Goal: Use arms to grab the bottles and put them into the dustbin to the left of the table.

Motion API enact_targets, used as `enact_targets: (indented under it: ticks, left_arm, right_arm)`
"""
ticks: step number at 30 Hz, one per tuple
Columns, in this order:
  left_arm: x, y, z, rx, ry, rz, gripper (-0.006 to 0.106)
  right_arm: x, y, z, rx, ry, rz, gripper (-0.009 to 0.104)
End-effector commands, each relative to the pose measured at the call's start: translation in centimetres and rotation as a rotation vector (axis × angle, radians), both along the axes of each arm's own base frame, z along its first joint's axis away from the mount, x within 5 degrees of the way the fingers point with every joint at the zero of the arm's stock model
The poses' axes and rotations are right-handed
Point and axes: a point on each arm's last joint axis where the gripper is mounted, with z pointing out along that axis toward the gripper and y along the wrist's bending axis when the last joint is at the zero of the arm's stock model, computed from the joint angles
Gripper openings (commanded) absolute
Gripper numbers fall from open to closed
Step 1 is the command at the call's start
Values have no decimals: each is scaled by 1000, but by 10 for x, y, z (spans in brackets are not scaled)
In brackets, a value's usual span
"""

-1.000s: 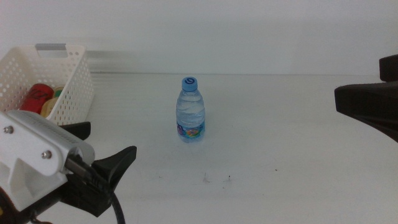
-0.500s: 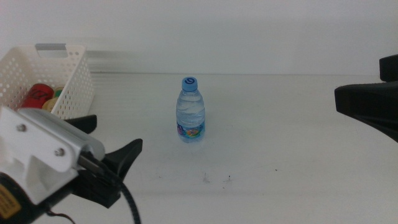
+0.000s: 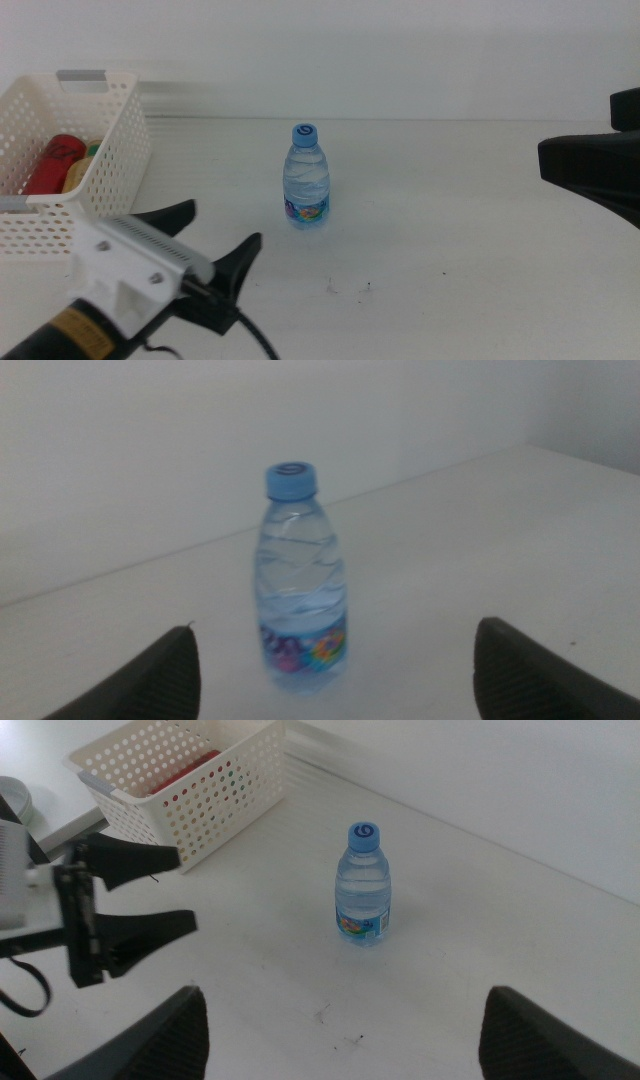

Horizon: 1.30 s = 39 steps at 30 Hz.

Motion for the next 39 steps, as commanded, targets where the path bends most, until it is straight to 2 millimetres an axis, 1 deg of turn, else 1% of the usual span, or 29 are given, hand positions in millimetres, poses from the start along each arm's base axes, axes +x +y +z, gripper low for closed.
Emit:
enact_targets:
  ticks: [1, 8, 13, 17, 21, 27, 39]
  left_arm:
    - [8, -8, 0, -37, -29, -24, 94]
    - [40, -29, -22, -45, -10, -27, 94]
    - [63, -41, -37, -55, 40, -41, 94]
    - [82, -43, -48, -45, 62, -69, 94]
    - [100, -44, -54, -40, 65, -99, 94]
    - [128, -45, -69, -53, 91, -82, 94]
    - [173, -63, -90, -76, 83, -82, 94]
  right_arm:
    - [-1, 0, 4, 10, -22, 2, 87]
    - [-1, 0, 4, 10, -22, 2, 87]
    - [-1, 0, 4, 10, -22, 2, 87]
    - [-1, 0, 4, 10, -22, 2, 87]
    - [-1, 0, 4, 10, -22, 2, 87]
    - [-1, 0, 4, 10, -22, 2, 87]
    - [-1, 0, 4, 10, -22, 2, 87]
